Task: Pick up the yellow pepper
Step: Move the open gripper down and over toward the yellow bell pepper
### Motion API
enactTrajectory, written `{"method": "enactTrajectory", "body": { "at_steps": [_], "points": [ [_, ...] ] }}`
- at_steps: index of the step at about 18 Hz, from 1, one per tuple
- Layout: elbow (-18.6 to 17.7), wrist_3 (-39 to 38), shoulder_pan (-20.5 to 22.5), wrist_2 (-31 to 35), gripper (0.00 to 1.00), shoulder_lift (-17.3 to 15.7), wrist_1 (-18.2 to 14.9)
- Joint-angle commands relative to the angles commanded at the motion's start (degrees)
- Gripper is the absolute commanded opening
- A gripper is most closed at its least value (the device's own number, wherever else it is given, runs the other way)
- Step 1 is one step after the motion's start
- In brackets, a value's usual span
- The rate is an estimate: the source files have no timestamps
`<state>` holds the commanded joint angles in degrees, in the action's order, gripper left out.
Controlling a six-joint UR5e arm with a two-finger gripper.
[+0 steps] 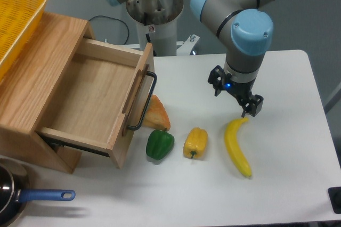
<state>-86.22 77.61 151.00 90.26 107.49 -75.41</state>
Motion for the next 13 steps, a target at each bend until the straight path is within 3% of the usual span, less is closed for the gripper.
{"method": "enactTrajectory", "body": {
  "at_steps": [6, 10, 13],
  "points": [
    [-0.70, -3.94, -0.26, -0.17, 1.00, 1.14, 0.09],
    [-5.44, -9.66, -0.26, -0.09, 1.00, 1.23, 6.14],
    [-6.07, -12.82, -0.44, -0.17, 1.00, 1.93, 6.68]
  ]
}}
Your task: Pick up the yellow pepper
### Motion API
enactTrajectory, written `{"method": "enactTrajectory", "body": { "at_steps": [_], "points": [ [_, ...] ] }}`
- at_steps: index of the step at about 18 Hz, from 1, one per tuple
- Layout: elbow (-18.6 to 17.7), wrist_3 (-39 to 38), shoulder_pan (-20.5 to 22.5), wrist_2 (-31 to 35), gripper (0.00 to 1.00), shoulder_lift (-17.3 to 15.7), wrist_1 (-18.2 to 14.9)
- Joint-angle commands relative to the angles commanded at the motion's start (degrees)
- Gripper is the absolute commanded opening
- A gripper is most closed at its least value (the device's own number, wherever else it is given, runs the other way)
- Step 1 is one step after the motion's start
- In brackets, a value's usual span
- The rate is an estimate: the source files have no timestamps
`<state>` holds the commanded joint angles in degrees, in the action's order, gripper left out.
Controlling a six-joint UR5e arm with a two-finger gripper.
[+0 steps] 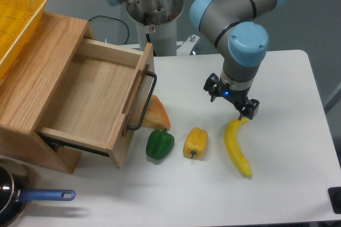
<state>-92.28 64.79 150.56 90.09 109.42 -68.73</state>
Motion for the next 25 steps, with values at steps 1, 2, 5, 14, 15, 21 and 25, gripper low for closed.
{"method": "enactTrajectory", "body": {
  "at_steps": [1, 2, 5, 14, 15, 21, 25],
  "points": [
    [-0.09, -1.15, -0.17, 0.00, 1.00, 0.70, 0.09],
    [-0.18, -1.33, -0.18, -0.17, 1.00, 1.49, 0.26],
    [-0.35, -4.30, -0.53, -3.23, 1.00, 3.78, 0.35],
    [-0.53, -14.61, -2.02, -9.67, 1.00, 8.00, 4.83],
    [-0.62, -14.61, -2.20, -9.93, 1.00, 8.35, 4.92],
    [-0.88, -14.61, -2.55, -9.93, 1.00, 9.15, 5.01],
    [-1.23, -14.61, -2.64, -9.84, 1.00, 9.58, 5.10]
  ]
}}
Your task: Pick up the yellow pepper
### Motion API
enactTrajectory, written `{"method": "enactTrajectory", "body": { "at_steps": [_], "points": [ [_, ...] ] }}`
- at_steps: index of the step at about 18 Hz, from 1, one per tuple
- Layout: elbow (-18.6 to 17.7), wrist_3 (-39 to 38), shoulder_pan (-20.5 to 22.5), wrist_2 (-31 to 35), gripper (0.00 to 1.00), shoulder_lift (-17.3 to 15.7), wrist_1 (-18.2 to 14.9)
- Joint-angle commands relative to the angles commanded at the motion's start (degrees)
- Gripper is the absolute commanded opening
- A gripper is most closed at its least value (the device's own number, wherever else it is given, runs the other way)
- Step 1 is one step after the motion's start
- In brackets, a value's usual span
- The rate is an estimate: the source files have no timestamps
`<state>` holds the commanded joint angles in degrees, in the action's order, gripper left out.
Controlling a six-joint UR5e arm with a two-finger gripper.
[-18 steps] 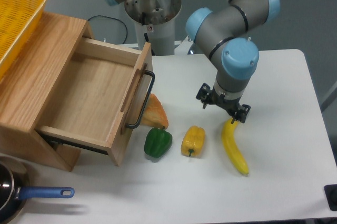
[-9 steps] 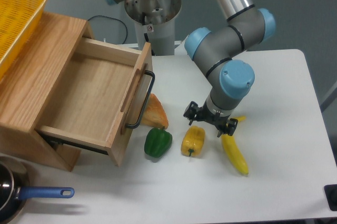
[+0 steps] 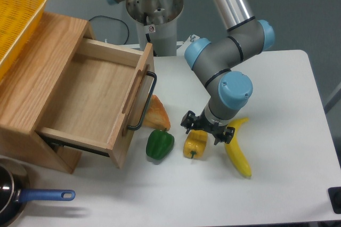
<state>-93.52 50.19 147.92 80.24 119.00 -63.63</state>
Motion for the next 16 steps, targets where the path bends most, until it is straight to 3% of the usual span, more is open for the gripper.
{"method": "enactTrajectory", "body": {
  "at_steps": [5, 10, 16],
  "points": [
    [-0.70, -0.09, -0.79, 0.00, 1.00, 0.62, 0.96],
    [-0.70, -0.09, -1.14, 0.18, 0.93, 1.41, 1.93],
    [-0.26, -0.09, -1.14, 0.18, 0.49, 1.15, 1.85]
  ]
}}
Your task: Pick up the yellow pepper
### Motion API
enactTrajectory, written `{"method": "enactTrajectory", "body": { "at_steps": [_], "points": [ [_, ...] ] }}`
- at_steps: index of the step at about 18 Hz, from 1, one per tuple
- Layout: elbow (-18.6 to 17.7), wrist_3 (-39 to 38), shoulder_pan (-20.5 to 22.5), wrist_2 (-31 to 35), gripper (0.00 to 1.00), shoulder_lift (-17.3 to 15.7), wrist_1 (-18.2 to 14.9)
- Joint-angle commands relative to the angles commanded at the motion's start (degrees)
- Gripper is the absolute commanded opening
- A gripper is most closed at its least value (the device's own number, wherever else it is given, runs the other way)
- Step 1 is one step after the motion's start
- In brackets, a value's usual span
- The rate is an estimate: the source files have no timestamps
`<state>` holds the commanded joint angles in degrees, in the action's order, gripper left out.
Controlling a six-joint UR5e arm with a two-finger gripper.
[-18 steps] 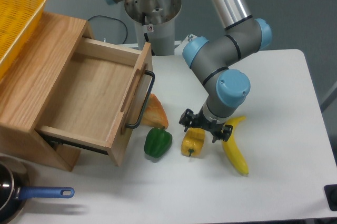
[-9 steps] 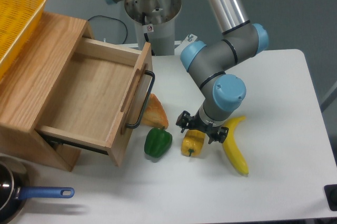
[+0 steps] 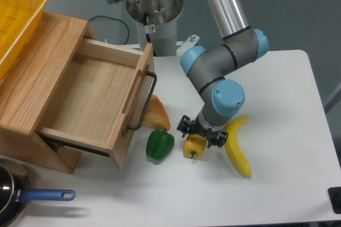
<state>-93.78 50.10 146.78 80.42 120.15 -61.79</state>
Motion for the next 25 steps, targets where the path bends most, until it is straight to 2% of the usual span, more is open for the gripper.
{"method": "enactTrajectory", "body": {
  "at_steps": [3, 5, 8, 13, 16, 21, 25],
  "points": [
    [0.35, 0.00, 0.00, 0.00, 0.29, -0.18, 0.00],
    [0.61, 0.09, 0.09, 0.09, 0.23, -0.26, 0.00],
    [2.02, 0.18, 0.18, 1.05, 0.22, -0.44, -0.18],
    [4.30, 1.05, 0.62, 7.10, 0.22, -1.05, -0.44],
    [4.83, 5.25, 0.35, 10.98, 0.22, -1.49, -0.62],
    [5.10, 11.86, 0.97, 11.34, 0.22, -3.69, -1.32],
    [5.62, 12.39, 2.02, 11.25, 0.22, -4.75, -1.50]
  ]
}}
